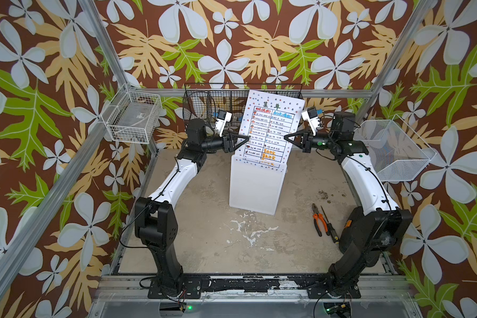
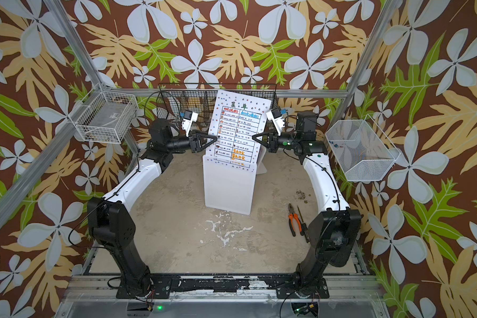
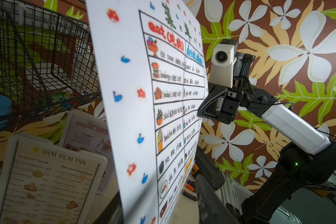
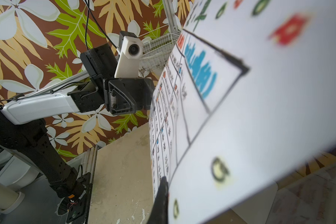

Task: Insert the menus into the narrow rack
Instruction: Insert the menu into the narrow rack.

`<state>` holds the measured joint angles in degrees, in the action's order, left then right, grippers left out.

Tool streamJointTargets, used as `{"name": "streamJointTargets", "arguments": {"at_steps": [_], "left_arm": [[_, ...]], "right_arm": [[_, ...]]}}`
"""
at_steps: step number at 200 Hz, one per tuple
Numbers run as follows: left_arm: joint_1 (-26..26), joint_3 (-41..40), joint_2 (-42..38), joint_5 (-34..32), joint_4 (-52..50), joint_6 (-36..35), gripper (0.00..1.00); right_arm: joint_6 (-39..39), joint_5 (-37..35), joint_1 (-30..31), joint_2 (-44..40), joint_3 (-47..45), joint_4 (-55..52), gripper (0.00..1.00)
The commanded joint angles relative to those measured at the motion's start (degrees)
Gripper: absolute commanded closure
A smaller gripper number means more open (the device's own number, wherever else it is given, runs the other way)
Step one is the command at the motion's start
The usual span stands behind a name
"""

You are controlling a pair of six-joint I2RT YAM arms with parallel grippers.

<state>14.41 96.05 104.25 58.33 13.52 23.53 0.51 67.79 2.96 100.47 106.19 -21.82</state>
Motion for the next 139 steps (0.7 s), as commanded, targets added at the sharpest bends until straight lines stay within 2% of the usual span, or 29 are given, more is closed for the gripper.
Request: {"name": "streamJointTargets", "arguments": {"at_steps": [1,113,139], "left_arm": [[-0.1,0.8,0.4,-0.2,0.2,-0.7,0.48],[-0.1,0.8,0.4,-0.3,0.1,-0.8,0.46],[-0.1,0.9,0.5,-0.3,0.2,-0.7,0.45]], "right_arm": [[-2.9,-2.0,0.0,-0.1,1.0,-2.3,1.0],[-6.2,-1.8,1.4,0.8,1.6,-5.8,1.0],[-6.3,-2.5,1.4,0.9,1.8,-5.7,0.97]]}}
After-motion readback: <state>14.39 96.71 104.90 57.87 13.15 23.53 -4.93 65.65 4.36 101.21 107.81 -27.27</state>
